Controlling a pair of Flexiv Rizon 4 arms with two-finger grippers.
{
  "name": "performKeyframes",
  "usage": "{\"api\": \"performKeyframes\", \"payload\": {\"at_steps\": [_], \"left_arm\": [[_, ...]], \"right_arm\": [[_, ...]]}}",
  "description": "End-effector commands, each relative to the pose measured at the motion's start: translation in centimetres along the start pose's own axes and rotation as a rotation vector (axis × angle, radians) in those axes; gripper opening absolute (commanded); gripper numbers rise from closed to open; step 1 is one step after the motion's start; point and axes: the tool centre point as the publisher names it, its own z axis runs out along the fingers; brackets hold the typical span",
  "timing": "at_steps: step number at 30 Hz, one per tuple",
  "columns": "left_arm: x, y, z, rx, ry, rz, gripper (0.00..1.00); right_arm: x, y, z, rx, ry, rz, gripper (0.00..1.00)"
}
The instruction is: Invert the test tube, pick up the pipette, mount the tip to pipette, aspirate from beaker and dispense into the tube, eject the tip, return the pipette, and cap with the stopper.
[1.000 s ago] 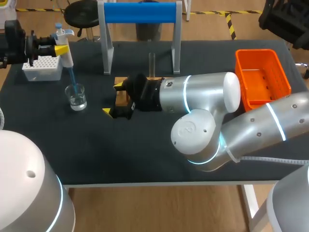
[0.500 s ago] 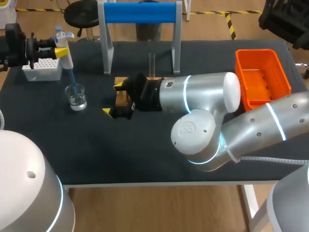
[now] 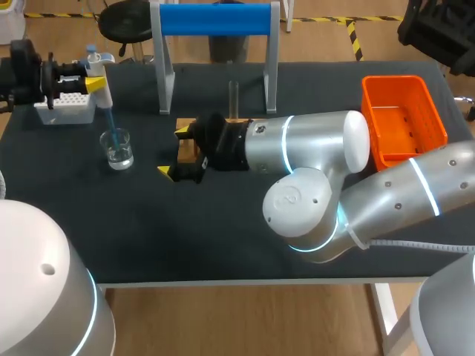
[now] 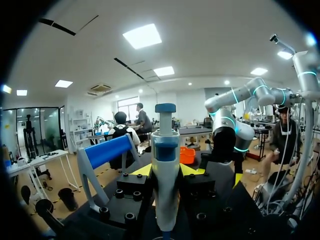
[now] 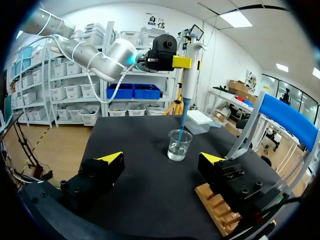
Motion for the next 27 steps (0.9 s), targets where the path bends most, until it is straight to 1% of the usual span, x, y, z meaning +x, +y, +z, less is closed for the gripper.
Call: {"api": "performKeyframes", "payload": {"at_steps": [1, 12, 27], "left_arm": [[-0.2, 0.5, 0.1, 0.000, 0.003, 0.000, 0.00], [-0.3, 1.4, 0.1, -0.001, 0.003, 0.005, 0.00], [-0.3, 2.1, 0.0, 0.005, 0.000, 0.002, 0.00]], "right_arm": [[-0.1, 0.0, -0.1, 0.002, 0.004, 0.000, 1.00], [-0.1, 0.0, -0.1, 0.002, 0.004, 0.000, 1.00], [-0.1, 0.0, -0.1, 0.002, 0.004, 0.000, 1.00]]}}
